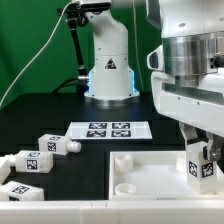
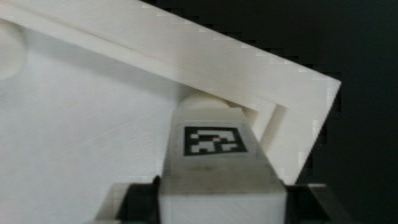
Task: Assemble one leg
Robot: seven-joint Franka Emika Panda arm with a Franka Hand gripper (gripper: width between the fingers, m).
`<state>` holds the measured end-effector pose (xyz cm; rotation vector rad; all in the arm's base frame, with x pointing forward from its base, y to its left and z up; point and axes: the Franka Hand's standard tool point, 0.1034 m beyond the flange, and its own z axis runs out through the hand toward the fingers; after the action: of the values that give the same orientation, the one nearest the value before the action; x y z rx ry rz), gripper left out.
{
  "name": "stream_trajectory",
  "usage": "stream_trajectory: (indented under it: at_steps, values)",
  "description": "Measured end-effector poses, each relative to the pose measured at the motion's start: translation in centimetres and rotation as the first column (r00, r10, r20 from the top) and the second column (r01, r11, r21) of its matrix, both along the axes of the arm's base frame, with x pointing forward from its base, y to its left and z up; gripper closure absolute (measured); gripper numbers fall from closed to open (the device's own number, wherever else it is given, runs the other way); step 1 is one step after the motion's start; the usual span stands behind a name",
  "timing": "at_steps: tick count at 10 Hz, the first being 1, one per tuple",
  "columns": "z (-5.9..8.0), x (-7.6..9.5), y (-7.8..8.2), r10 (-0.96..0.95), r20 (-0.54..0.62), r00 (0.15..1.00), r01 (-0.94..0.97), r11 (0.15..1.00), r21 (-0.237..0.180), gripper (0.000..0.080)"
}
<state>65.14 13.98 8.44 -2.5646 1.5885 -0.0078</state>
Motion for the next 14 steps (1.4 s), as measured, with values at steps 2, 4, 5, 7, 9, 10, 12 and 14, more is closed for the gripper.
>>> stream_trajectory:
  at_steps: [2, 4, 5, 7, 9, 10, 12, 14]
  values:
    - [-0.01, -0.06, 0.26, 0.108, 0.01, 0.994, -0.108, 0.994, -0.012, 0.0307]
    - [-0.02, -0.06, 0.45, 0.406, 0.033, 0.913, -0.404, 0.913, -0.055, 0.0159]
    - [-0.03, -0.05, 0.4, 0.418, 0.034, 0.908, -0.416, 0.908, -0.056, 0.0159]
    - [-0.03, -0.02, 0.24, 0.543, 0.038, 0.839, -0.54, 0.839, -0.073, 0.0151]
    - [-0.05, -0.03, 0.15, 0.73, 0.027, 0.683, -0.723, 0.681, -0.115, 0.0151]
    - [-0.07, -0.08, 0.22, 0.814, 0.009, 0.581, -0.805, 0.576, -0.14, 0.0151]
    - [-0.11, -0.17, 0.41, 0.926, -0.014, 0.378, -0.915, 0.371, -0.162, 0.0151]
    - [-0.01, -0.12, 0.31, 0.969, -0.026, 0.247, -0.956, 0.239, -0.171, 0.0151]
